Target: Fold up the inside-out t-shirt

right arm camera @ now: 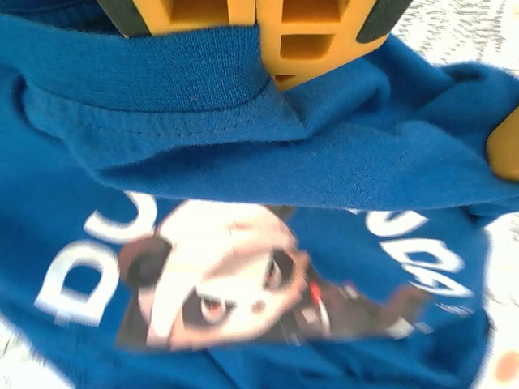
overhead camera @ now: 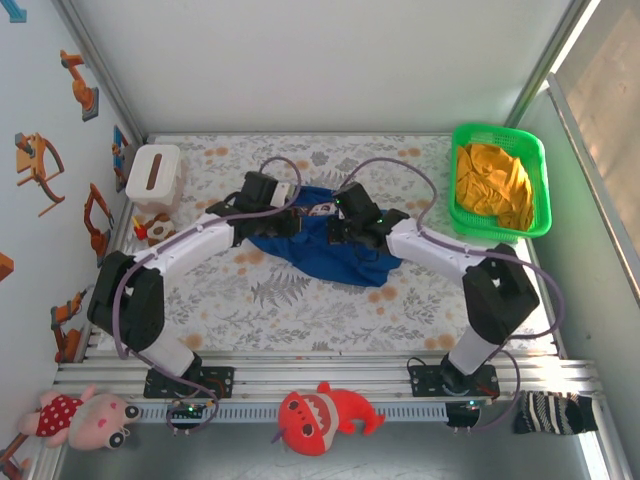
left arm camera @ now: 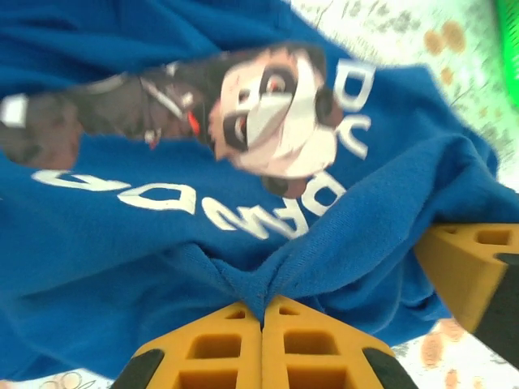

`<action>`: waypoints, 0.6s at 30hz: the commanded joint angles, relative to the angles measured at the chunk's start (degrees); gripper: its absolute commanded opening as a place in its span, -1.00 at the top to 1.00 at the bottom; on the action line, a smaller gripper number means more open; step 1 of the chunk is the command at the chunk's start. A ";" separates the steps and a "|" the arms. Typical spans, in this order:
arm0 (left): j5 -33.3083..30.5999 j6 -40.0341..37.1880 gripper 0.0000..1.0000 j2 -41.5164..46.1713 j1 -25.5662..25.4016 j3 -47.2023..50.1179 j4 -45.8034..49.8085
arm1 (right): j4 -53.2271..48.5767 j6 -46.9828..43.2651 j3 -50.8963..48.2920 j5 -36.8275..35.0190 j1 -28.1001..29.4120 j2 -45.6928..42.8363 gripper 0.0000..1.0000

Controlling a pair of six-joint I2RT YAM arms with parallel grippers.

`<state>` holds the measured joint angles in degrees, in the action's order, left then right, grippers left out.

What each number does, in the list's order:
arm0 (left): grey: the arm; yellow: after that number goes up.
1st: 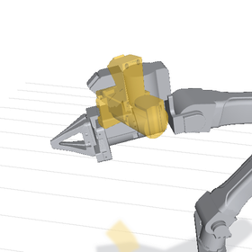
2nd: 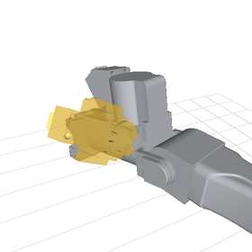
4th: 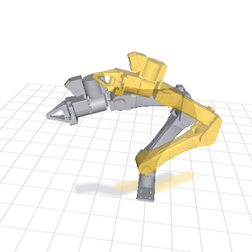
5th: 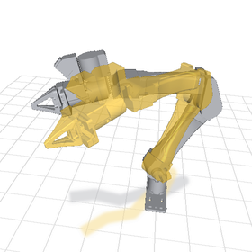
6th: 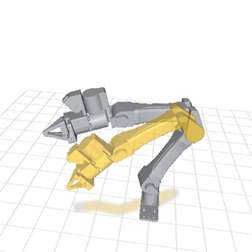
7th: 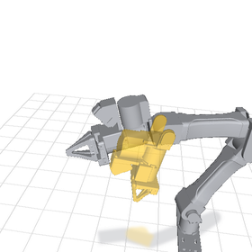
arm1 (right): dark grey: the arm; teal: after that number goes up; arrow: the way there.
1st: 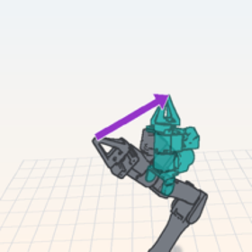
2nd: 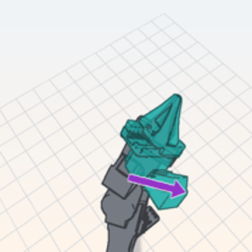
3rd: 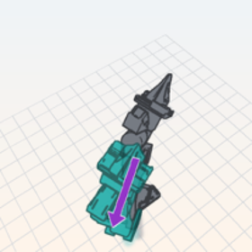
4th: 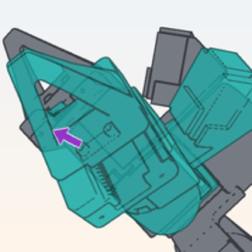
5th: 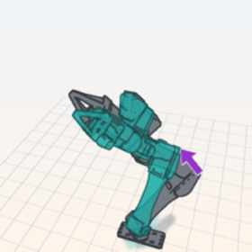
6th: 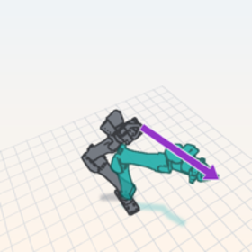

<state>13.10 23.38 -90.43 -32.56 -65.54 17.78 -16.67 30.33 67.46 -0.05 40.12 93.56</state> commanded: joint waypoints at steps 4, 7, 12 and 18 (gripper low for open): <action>6.88 -1.75 1.00 7.40 8.71 -12.81 7.75 | -8.58 -4.56 12.46 3.69 -3.62 -15.92 1.00; 9.75 -1.45 1.00 8.66 11.01 -17.98 9.76 | -10.80 -4.29 17.69 5.35 -4.50 -20.21 1.00; 11.86 -1.05 0.93 9.57 11.95 -21.64 10.13 | -10.09 -2.09 18.86 6.24 -4.61 -23.50 1.00; 11.94 1.48 -0.29 9.69 11.82 -15.54 7.40 | -7.35 -0.30 13.04 6.38 -4.70 -22.09 1.00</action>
<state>25.50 23.64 -79.75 -20.62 -85.27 23.35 -24.60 28.56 83.35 6.76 35.70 70.17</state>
